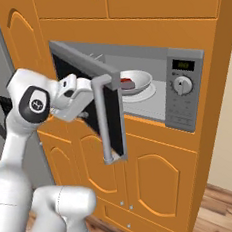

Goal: Place the bowl containing the eggplant and bell pepper in the microwave. Close the microwave door and press the start button to microwave the meal.

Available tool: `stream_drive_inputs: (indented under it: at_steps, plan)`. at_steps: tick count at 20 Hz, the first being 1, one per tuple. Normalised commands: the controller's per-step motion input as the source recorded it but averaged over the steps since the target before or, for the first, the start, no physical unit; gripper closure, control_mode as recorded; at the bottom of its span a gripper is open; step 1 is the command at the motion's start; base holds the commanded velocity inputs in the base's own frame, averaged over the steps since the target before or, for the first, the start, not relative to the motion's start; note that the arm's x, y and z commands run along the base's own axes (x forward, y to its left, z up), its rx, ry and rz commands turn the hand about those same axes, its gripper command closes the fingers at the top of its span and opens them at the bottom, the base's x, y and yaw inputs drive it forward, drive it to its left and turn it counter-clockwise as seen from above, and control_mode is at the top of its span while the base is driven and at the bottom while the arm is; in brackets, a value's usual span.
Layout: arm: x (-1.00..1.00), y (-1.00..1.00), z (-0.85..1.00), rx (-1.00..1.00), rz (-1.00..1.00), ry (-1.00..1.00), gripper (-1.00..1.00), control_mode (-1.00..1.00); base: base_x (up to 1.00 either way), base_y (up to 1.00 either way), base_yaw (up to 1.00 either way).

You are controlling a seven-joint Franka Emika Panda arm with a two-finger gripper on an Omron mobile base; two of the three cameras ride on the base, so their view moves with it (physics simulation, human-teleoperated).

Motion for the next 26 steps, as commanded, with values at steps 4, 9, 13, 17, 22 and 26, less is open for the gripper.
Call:
stream_drive_inputs:
  at_steps: [4,9,13,17,22,26]
  plan:
    - [0.75,-0.61,-0.12,0.04,0.13,-0.04,-1.0,-1.0,0.0,0.0,0.0]
    - [0.81,-0.45,-0.04,0.0,0.13,-0.04,-1.0,-1.0,0.0,0.0,0.0]
    - [0.81,-0.28,0.0,0.0,0.14,-0.07,-1.0,-1.0,0.0,0.0,0.0]
    - [0.81,-0.17,0.0,0.0,0.12,-0.05,-1.0,-1.0,0.0,0.0,0.0]
    - [0.72,-0.01,0.1,0.0,0.08,0.0,-1.0,-1.0,0.0,0.0,0.0]
    - [0.72,0.0,0.25,0.02,0.05,0.0,-1.0,-1.0,0.0,0.0,0.0]
